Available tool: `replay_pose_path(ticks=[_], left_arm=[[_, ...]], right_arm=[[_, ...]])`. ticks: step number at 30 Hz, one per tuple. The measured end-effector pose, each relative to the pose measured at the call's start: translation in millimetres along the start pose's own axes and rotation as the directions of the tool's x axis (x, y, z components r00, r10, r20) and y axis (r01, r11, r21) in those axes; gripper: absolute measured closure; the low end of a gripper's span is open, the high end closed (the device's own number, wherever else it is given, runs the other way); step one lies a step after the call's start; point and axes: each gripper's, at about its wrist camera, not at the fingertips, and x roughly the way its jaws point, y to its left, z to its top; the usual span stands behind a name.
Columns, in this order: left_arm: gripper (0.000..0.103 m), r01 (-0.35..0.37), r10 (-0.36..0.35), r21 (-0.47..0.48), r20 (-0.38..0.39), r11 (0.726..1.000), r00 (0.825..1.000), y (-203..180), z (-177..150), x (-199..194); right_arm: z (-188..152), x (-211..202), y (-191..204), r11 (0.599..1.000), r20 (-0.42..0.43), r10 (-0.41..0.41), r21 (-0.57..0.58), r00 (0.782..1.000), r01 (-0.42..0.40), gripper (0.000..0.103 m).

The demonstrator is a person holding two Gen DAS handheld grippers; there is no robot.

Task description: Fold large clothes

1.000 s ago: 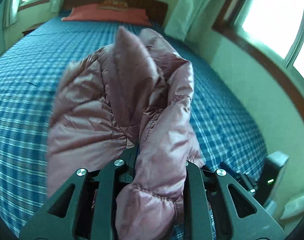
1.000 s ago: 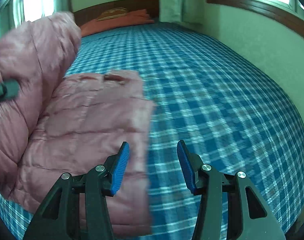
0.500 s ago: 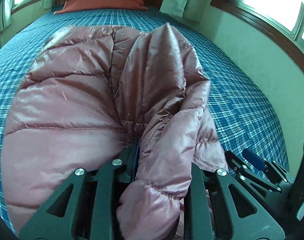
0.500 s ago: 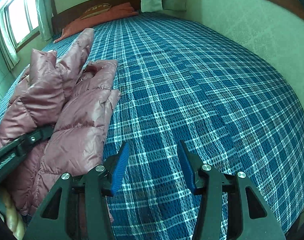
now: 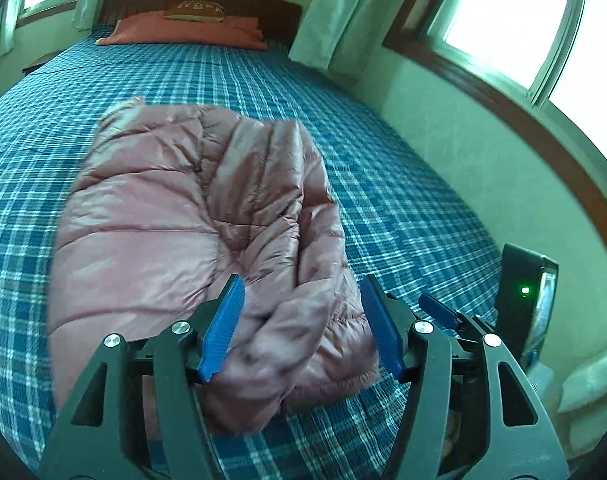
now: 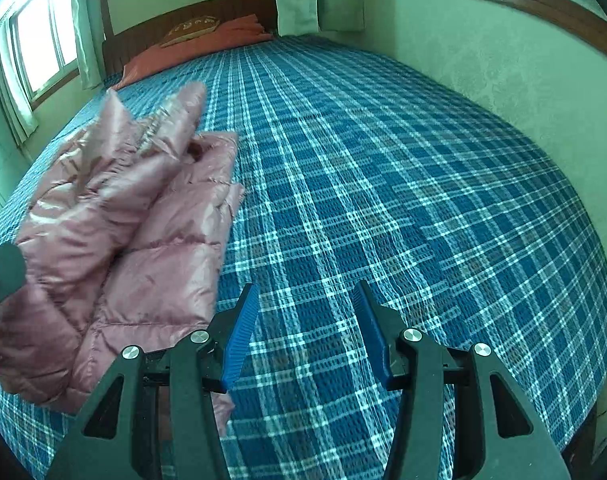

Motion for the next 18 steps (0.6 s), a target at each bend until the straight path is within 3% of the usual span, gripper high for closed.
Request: replay_pose_path(ticks=[4,8,13,18], left_arm=[[0.036,0.008,-0.003,-0.073,0.066,0.997,0.998,26,4,-32],[0.035,-0.014,0.035,-0.201,0.100,0.979,0.994,76,13,-46],[0.035,0.007,0.045,-0.407,0.118,0.913,0.992,150,29,-42],[0.035,0.058,0.001,-0.533,0.110,0.844,0.994,208,38,-18]], right_arm=[[4,-13,9,1.000,0.025,0.016,0.000,1.000,-0.016,0.053],[13,-16,18,0.998,0.029,0.055,0.013,0.998,-0.056,0.053],[37,-11,32,0.992,0.037,0.118,0.033,0.992,-0.119,0.053],[73,9,40,0.952,0.048,0.273,0.129,0.961,-0.277,0.035]])
